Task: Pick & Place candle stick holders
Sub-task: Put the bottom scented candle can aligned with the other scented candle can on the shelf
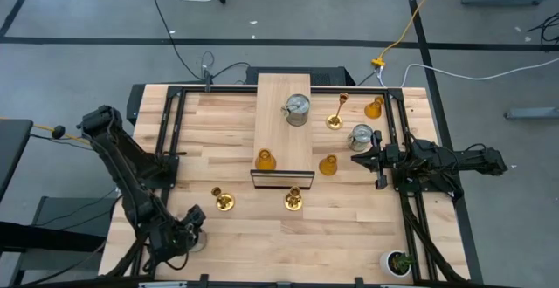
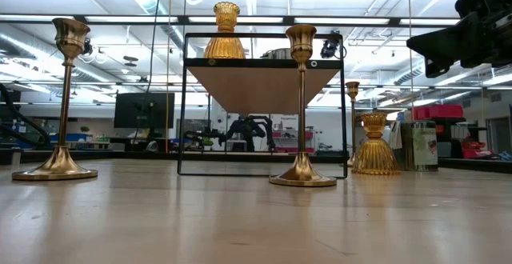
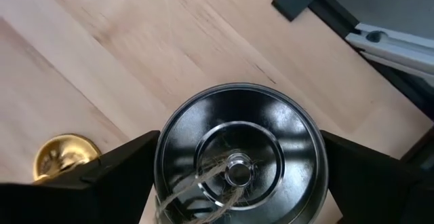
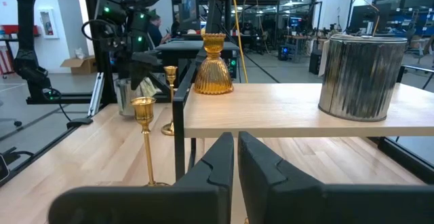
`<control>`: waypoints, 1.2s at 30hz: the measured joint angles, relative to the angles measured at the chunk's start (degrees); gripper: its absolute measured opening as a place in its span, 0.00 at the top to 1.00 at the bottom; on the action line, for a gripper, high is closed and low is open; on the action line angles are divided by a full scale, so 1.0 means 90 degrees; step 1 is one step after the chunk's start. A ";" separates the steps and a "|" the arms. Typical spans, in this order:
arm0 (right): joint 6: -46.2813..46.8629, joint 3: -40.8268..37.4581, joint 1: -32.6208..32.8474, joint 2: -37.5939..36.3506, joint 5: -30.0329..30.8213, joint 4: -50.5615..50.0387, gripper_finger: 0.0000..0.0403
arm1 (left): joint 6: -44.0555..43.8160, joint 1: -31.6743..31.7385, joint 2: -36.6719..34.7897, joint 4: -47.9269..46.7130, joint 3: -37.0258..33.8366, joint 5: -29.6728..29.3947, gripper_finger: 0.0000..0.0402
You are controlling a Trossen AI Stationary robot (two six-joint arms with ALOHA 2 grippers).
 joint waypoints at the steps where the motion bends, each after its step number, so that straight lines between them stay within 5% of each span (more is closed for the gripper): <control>1: 0.0000 -0.0002 0.0000 0.0000 0.0000 0.0000 0.93 | -0.0002 0.0000 0.0000 -0.0063 0.0062 0.0005 0.05; 19: 0.0000 0.0000 0.0000 0.0000 0.0000 0.0000 0.93 | -0.0161 0.0003 -0.0002 -0.1729 0.1298 -0.0035 0.05; 36: 0.0000 -0.0001 0.0001 0.0000 0.0000 0.0000 0.93 | -0.0164 0.0729 -0.0005 -0.3054 0.2391 -0.0252 0.05</control>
